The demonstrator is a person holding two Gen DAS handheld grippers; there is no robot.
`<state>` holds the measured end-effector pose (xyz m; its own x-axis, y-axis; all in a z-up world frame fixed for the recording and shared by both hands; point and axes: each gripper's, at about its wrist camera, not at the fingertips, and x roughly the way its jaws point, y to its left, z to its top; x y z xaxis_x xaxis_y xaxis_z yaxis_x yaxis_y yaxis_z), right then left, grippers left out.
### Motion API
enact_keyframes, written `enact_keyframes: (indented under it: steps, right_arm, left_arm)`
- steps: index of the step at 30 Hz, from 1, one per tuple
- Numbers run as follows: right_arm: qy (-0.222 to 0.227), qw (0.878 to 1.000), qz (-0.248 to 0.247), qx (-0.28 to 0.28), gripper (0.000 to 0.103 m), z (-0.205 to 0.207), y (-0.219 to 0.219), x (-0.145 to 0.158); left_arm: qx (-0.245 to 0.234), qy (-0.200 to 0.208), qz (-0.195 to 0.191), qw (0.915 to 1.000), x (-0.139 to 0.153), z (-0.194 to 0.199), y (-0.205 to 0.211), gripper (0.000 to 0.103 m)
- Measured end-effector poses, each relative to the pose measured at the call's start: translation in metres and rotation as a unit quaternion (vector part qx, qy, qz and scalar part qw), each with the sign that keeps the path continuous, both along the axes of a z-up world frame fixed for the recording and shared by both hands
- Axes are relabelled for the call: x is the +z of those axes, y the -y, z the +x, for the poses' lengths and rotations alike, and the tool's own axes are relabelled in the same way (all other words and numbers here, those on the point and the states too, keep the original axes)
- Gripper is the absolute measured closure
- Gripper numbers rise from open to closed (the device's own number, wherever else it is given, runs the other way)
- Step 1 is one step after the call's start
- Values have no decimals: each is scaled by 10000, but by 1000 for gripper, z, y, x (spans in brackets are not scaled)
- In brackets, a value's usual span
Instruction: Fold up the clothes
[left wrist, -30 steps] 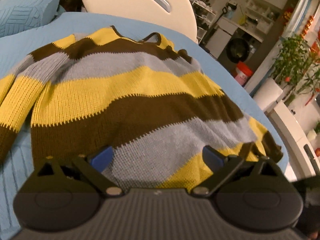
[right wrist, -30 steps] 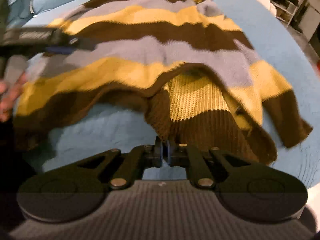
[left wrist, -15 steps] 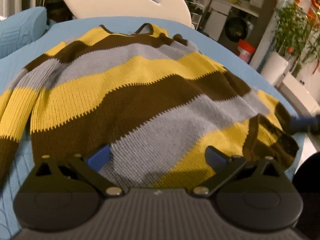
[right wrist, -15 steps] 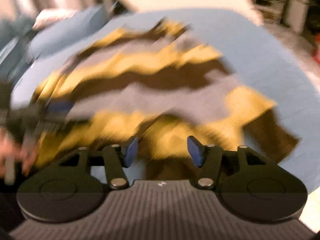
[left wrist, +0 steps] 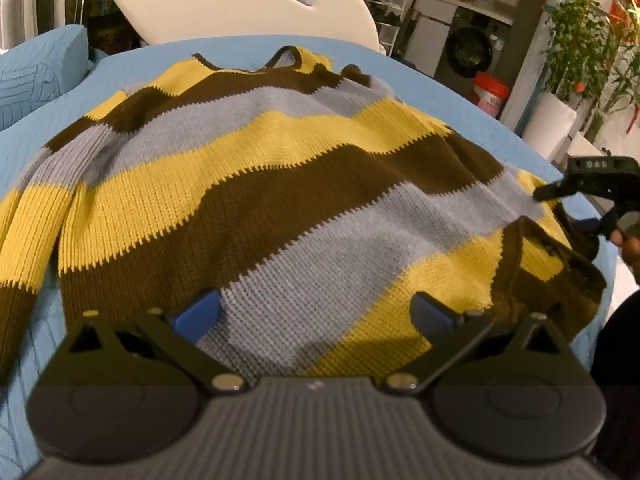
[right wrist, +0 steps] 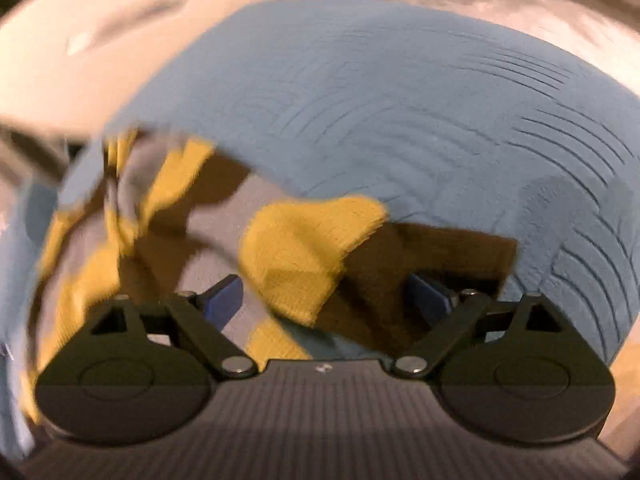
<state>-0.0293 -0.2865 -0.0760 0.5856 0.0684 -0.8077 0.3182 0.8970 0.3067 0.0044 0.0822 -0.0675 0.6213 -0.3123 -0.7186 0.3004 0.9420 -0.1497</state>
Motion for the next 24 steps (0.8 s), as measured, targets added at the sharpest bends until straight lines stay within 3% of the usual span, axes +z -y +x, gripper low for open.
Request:
enact_keyframes:
  steps: [1, 3, 8, 12, 14, 19, 23, 24]
  right_arm:
    - [18, 9998, -161, 129, 41, 0, -4, 2]
    - [65, 9987, -387, 317, 94, -3, -10, 5]
    - [346, 9969, -689, 180, 95, -21, 0, 20]
    - [647, 9881, -1279, -553, 98, -37, 21, 38]
    - [490, 9878, -1141, -938, 98, -38, 36, 34]
    - [-56, 9935, 288, -1103, 92, -36, 68, 4]
    - [321, 9910, 493, -1202, 26, -44, 74, 6]
    - [389, 9897, 605, -1240, 19, -44, 76, 4]
  left_arm:
    - [-4, 8, 1, 10000, 0, 0, 0, 0]
    - [-7, 9, -14, 10000, 0, 0, -1, 0]
    - [-7, 7, -35, 10000, 0, 0, -2, 0]
    - [-4, 4, -50, 10000, 0, 0, -2, 0]
    - [-3, 2, -57, 10000, 1, 0, -3, 0]
    - [-3, 0, -67, 10000, 1, -1, -4, 0]
    - [-14, 6, -47, 10000, 0, 0, -3, 0]
    - [-16, 7, -42, 10000, 0, 0, -3, 0]
